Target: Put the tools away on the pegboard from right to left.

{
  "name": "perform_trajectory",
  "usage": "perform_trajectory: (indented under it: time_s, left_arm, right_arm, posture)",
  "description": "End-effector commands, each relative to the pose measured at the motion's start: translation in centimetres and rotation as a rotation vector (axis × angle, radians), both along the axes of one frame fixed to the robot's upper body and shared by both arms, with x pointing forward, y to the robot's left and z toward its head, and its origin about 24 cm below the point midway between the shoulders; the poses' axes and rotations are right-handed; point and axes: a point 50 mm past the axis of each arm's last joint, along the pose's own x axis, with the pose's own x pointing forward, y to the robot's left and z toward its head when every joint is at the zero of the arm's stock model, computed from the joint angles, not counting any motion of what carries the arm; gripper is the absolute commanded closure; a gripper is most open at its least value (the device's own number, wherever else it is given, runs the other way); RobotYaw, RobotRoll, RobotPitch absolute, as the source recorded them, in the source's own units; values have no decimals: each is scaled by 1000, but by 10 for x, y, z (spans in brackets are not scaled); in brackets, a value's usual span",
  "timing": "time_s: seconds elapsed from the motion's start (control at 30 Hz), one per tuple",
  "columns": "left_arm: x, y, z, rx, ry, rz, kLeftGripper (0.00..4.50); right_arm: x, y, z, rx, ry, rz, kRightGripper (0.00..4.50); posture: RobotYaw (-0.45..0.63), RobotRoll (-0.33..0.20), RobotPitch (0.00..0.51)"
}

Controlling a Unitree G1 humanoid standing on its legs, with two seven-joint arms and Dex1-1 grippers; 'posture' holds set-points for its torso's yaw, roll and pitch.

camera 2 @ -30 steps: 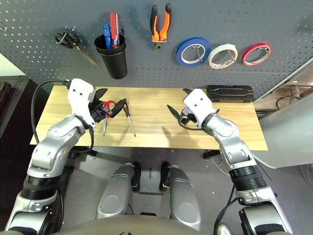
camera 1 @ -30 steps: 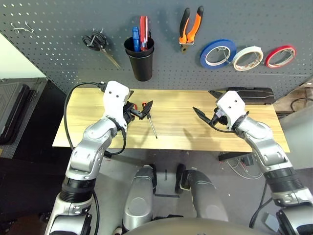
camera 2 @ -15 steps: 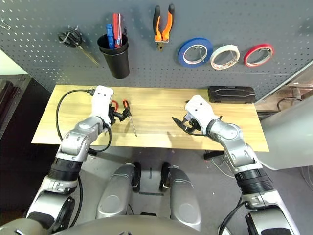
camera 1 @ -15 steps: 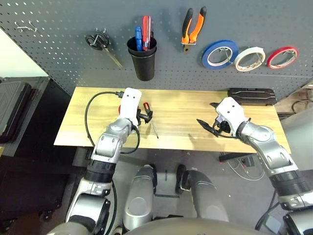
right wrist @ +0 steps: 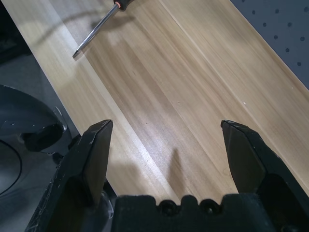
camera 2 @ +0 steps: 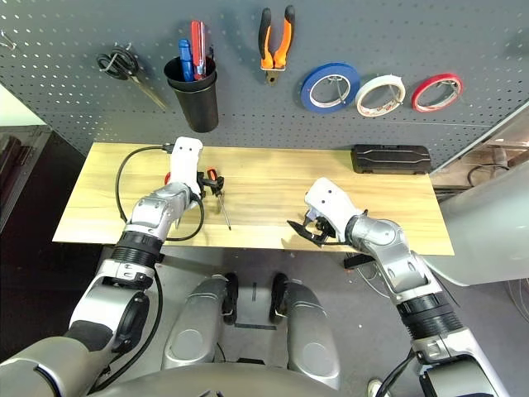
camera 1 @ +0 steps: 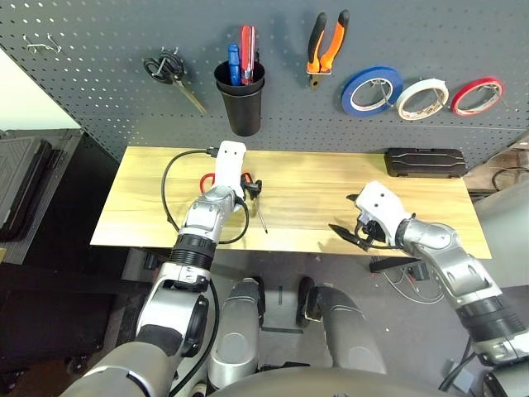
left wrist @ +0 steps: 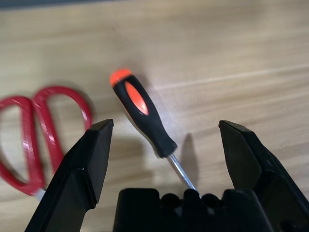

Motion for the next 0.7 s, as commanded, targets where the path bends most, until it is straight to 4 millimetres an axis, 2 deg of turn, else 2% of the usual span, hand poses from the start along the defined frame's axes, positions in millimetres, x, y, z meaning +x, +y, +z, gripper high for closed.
perform_trajectory:
  time_s: [0.03, 0.43, 0.67, 0.7]
  left_arm:
    - [0, -3, -10, 15, 44, 36, 0]
    - [10, -11, -21, 20, 110, 103, 0]
    - [7, -17, -32, 39, 161, 94, 0]
    - [6, -17, -34, 46, 167, 95, 183]
  right_arm:
    - [-6, 7, -5, 5, 27, 16, 46]
    - [-10, 12, 0, 17, 16, 13, 46]
    - [-13, 14, 2, 21, 11, 2, 46]
    - [-13, 14, 2, 22, 11, 0, 10]
  posture:
    - [110, 0, 266]
    - [74, 0, 279]
    - [44, 0, 283]
    - [39, 0, 282]
